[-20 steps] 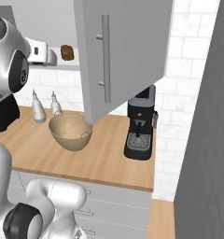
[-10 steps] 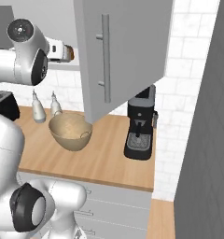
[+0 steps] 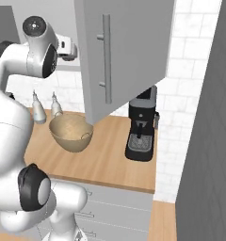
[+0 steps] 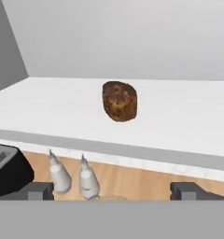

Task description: Open the cabinet, pick up the bread from the cabinet and place it in the basket. Then move the basket to the dining counter.

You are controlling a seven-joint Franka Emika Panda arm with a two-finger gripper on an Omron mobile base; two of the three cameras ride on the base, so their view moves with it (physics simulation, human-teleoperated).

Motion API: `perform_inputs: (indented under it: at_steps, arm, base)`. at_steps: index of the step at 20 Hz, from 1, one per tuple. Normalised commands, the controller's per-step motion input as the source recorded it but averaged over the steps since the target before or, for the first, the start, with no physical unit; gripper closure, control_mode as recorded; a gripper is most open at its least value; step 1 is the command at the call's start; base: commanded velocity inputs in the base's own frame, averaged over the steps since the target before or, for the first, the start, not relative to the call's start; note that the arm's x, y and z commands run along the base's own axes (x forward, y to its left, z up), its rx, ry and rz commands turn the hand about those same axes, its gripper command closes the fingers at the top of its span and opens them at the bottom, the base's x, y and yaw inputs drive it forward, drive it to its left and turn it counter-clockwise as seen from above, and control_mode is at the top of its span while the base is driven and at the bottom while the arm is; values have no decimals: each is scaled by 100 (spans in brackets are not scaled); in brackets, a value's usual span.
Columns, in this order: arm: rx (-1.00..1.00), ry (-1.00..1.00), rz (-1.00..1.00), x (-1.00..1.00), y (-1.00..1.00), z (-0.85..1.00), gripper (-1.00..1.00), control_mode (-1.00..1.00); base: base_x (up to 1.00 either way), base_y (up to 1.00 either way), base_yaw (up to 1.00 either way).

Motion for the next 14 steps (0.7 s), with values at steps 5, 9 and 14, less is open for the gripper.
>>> perform_inputs:
  at_steps: [5,9,14]
  arm:
    - [0,0,2,41,1,-9,-100,-100]
    - [0,0,2,34,6,-13,-100,-100]
    - [-2,0,3,31,25,-7,-100,-100]
  base:
    - [0,0,0]
    - [0,0,0]
    - [0,0,0]
